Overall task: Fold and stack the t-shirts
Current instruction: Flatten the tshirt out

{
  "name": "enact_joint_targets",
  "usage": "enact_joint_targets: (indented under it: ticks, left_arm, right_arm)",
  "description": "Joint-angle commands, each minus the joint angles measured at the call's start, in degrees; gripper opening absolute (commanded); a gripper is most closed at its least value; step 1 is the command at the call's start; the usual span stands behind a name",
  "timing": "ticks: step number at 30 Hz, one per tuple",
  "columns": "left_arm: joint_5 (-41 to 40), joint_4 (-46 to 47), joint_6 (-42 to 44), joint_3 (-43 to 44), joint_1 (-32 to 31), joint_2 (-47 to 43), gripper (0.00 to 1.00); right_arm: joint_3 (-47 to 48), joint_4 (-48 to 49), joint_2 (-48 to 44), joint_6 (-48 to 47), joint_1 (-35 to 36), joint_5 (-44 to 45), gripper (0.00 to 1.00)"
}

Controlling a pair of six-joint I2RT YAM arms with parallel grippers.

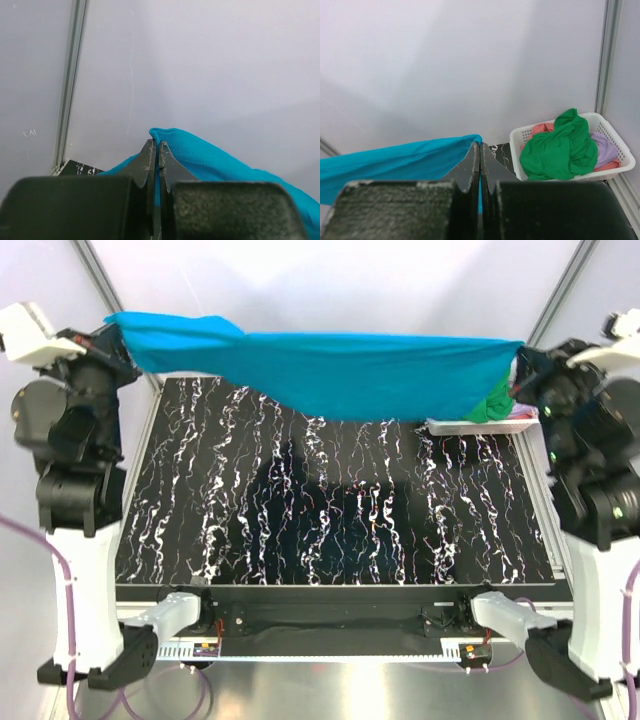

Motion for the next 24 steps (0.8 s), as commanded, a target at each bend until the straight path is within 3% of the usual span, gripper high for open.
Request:
enact_joint_targets:
  ticks: [1,6,10,14,19,24]
  left_arm:
    - [1.5,-1.6,-1.2,-0.9,0.2,-3.8,0.0]
    - [1.6,-7.3,0.0,-0.5,0.2,-9.5,0.0]
    - [3.8,-9.4,0.6,1.5,0.2,-9.2,0.0]
    - [0.9,-9.2,3.2,0.1,0.2,-8.0,0.0]
    - [-2.2,-4.0,5.4,-10.6,0.2,-5.5,0.0]
    - [-2.3,4.7,6.6,-21.6,0.3,0.0,0.0]
  right_arm:
    - [-1.7,-0.1,-4.3,-0.2,-0.1,-1.9,0.0]
    - [-2.7,-2.3,-9.5,0.3,-0.1,-4.1,0.0]
    - [-3.1,-2.3,-11.1,1.8,-0.1,-6.7,0.0]
    - [-3.3,-1.8,-9.6,1.4,-0.1,-6.2,0.0]
    - [-11.7,0.9,-7.4,0.8,-0.1,-4.7,0.0]
    - [-26.2,10.6,-5.5,2.7,-0.1,-3.3,0.0]
